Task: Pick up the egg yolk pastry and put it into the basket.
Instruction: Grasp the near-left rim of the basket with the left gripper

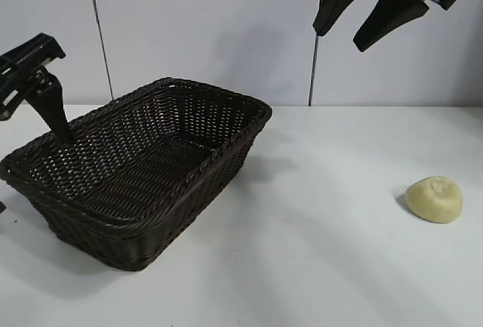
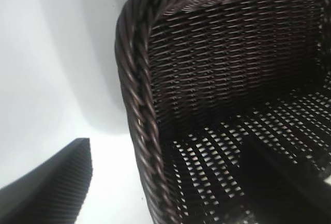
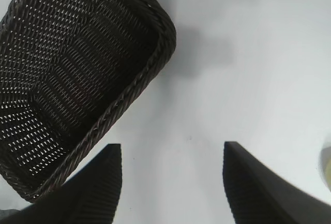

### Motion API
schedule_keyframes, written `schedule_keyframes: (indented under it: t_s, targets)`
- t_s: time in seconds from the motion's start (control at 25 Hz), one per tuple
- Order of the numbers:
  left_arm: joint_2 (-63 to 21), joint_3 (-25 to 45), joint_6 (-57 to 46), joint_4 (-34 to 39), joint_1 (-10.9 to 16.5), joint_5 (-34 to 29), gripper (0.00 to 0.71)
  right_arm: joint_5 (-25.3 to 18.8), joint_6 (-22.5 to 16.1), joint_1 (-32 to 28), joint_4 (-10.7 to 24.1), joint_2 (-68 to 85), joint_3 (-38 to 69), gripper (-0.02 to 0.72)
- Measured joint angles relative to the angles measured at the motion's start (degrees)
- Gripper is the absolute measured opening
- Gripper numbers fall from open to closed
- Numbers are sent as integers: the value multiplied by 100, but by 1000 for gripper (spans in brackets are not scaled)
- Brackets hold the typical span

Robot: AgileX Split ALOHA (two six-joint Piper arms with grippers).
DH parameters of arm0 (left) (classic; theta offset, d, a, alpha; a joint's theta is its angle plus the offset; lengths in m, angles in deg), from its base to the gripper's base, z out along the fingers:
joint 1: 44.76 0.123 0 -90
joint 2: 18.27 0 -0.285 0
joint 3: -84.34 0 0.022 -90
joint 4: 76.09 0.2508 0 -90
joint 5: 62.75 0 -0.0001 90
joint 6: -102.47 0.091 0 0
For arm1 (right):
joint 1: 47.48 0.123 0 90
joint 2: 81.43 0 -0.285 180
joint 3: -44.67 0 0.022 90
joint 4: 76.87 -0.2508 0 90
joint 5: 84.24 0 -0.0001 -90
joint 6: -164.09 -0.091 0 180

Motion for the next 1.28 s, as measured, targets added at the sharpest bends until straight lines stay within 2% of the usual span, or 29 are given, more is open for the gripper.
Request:
schedule_keyframes:
  t_s: [0.4,0.64,1.0,1.28]
  targets:
    - [482,0,0,-18,0,260,549,0,0,0,0,0,0,424]
    - [487,0,0,-18,0,260,346,0,0,0,0,0,0,424]
    - [487,0,-25,-44,0,211,120,-31,0,0,0,0,0,424]
    - [487,0,-6,-43,0,119,99,-56,0,0,0,0,0,424]
